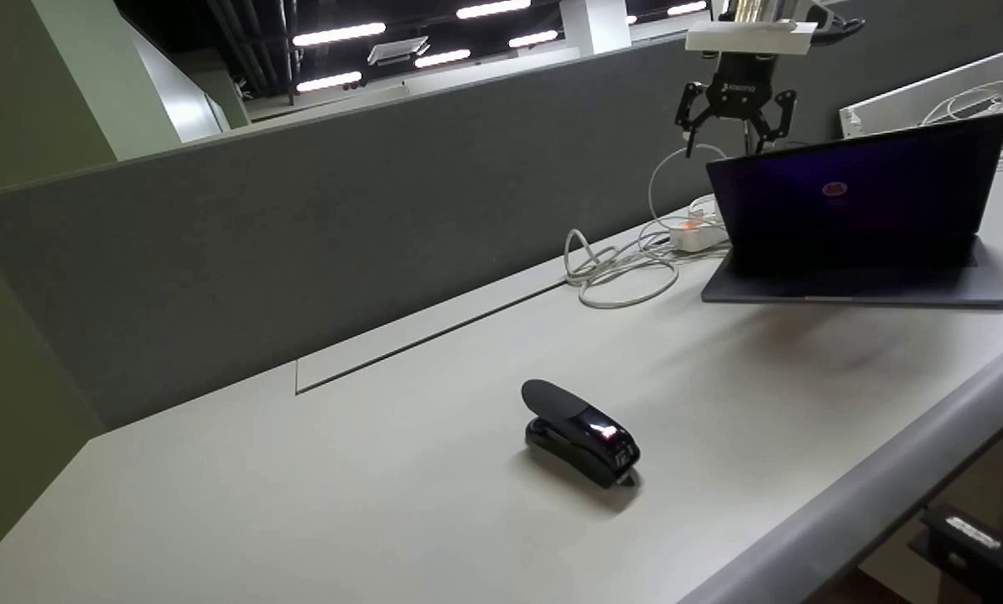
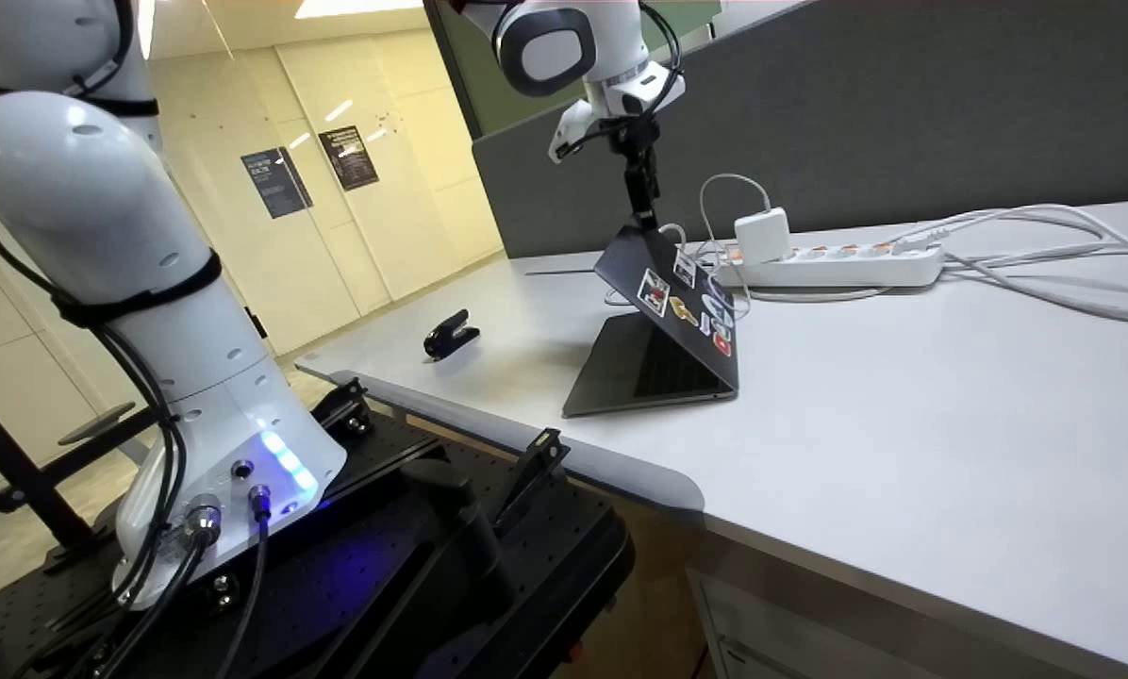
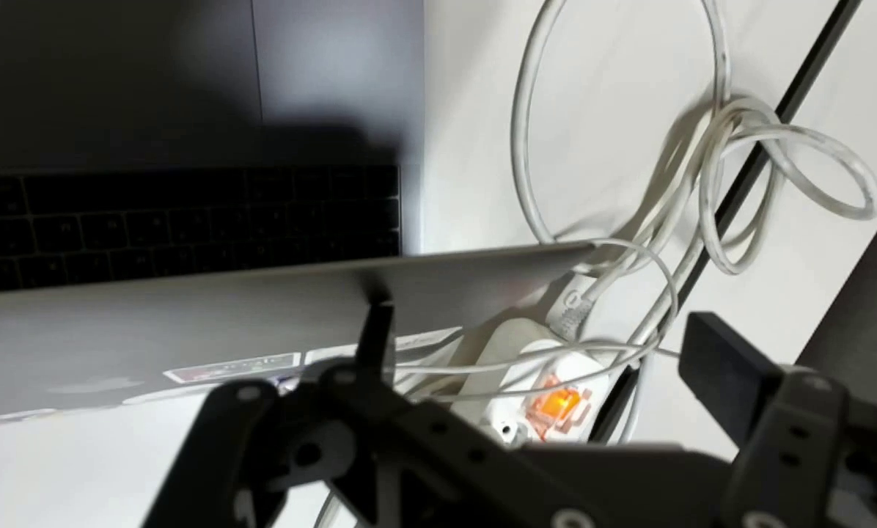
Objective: Fold the laptop
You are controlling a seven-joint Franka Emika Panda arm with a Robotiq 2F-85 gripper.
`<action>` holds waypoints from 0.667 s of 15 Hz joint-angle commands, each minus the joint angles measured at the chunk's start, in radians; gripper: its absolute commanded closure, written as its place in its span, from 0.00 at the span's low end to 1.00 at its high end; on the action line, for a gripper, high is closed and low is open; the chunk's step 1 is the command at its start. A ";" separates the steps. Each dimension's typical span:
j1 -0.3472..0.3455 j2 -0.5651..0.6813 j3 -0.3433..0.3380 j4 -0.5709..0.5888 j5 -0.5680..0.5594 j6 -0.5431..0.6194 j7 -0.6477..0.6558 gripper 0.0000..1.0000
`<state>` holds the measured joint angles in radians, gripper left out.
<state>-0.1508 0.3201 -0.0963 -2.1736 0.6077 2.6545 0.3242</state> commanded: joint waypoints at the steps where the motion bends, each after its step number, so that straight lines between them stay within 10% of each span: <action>1: 0.029 -0.009 0.005 -0.067 0.010 0.056 0.058 0.00; 10: 0.061 0.039 0.060 -0.133 0.035 0.088 0.040 0.00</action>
<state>-0.1038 0.3538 -0.0476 -2.2847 0.6329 2.7337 0.3406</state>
